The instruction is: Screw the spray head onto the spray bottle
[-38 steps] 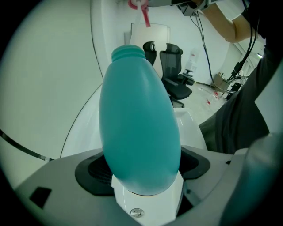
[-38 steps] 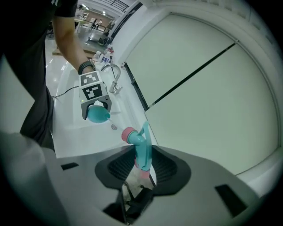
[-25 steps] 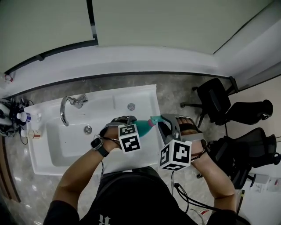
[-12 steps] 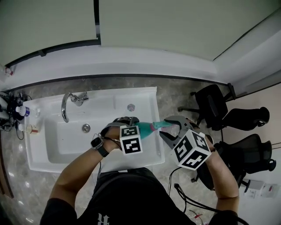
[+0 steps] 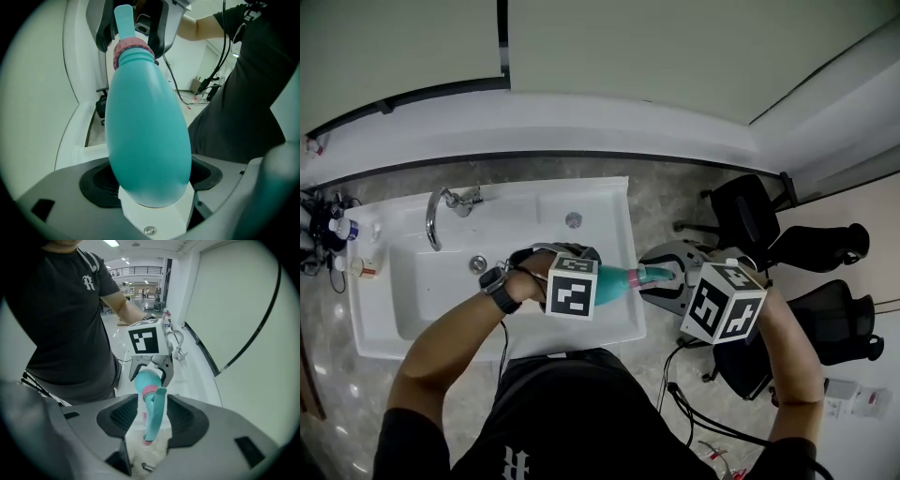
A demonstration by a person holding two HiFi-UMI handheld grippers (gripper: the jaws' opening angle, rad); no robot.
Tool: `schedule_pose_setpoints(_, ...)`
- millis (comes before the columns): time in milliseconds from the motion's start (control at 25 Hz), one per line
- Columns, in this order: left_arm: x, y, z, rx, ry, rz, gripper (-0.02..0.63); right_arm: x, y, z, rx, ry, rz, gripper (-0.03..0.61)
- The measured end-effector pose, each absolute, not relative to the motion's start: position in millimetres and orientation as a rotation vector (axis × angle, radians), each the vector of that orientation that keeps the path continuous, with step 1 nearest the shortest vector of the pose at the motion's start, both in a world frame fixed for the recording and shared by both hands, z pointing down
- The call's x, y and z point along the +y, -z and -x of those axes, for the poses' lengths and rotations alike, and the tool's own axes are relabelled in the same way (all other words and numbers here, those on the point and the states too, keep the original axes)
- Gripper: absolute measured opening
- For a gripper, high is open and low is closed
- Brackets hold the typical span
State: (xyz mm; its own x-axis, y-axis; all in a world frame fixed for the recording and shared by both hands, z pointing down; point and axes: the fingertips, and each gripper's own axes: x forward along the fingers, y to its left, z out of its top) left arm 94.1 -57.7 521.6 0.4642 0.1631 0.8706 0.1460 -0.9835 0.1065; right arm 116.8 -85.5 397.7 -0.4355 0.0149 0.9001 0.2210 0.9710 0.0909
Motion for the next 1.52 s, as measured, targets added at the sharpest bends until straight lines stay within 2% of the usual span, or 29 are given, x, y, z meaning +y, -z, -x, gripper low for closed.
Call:
schedule_pose_setpoints(120, -56.8, -516.3, -93.1, 0.298, -1.599, -2.677, 0.422, -82.3, -398.1, -119.2, -2.007, 0.198, 0.212, 0.184)
schedule_pose_setpoints(160, -57.4, -516.4, -92.6, 0.289, -1.614, -2.677, 0.422, -82.0, -397.4, -119.1, -2.007, 0.186, 0.215, 0.128)
schedule_pose_setpoints(200, -58.5, -516.8, -92.4, 0.275, -1.632, -2.676, 0.422, -82.3, -396.9, -119.1, -1.996, 0.181, 0.212, 0.114)
schedule_pose_setpoints(520, -81.0, -519.3, -89.8, 0.036, -1.951, -2.678, 0.422, -80.4, -403.2, -128.9, -1.702, 0.089, 0.042, 0.114)
schedule_pose_setpoints(640, -88.4, -519.0, -88.8, -0.06, -2.163, -2.7, 0.422, -72.1, -410.3, -136.7, -1.668, -0.135, 0.038, 0.114)
schedule_pose_setpoints(720, -88.7, -519.3, -89.3, -0.11, -2.252, -2.713, 0.422, -67.8, -415.0, -141.4, -1.687, -0.427, 0.025, 0.112)
schedule_pose_setpoints(840, -80.5, -522.2, -91.1, -0.105, -2.199, -2.706, 0.422, -67.1, -415.0, -142.0, -1.712, -0.984, -0.076, 0.112)
schedule_pose_setpoints(920, -78.0, -523.7, -91.3, -0.092, -2.157, -2.697, 0.422, -68.0, -413.3, -139.9, -1.727, -1.226, -0.167, 0.112)
schedule_pose_setpoints(1000, -78.8, -526.0, -90.4, -0.103, -2.144, -2.685, 0.422, -69.8, -413.5, -138.0, -1.775, -1.26, -0.266, 0.112)
schedule_pose_setpoints(1200, -79.7, -529.2, -90.5, -0.114, -2.143, -2.674, 0.422, -68.0, -416.7, -139.3, -1.847, -0.724, -0.358, 0.11)
schedule_pose_setpoints(1240, -83.1, -528.9, -88.9, -0.145, -2.18, -2.675, 0.422, -68.7, -419.0, -140.3, -1.839, -0.784, -0.37, 0.11)
schedule_pose_setpoints(1400, -96.6, -517.9, -84.4, -0.297, -2.351, -2.684, 0.42, -70.2, -421.8, -144.9, -1.757, -1.461, -0.352, 0.112)
schedule_pose_setpoints(1520, -97.1, -518.3, -84.7, -0.307, -2.424, -2.689, 0.42, -64.9, -420.5, -143.2, -1.765, -1.582, -0.35, 0.112)
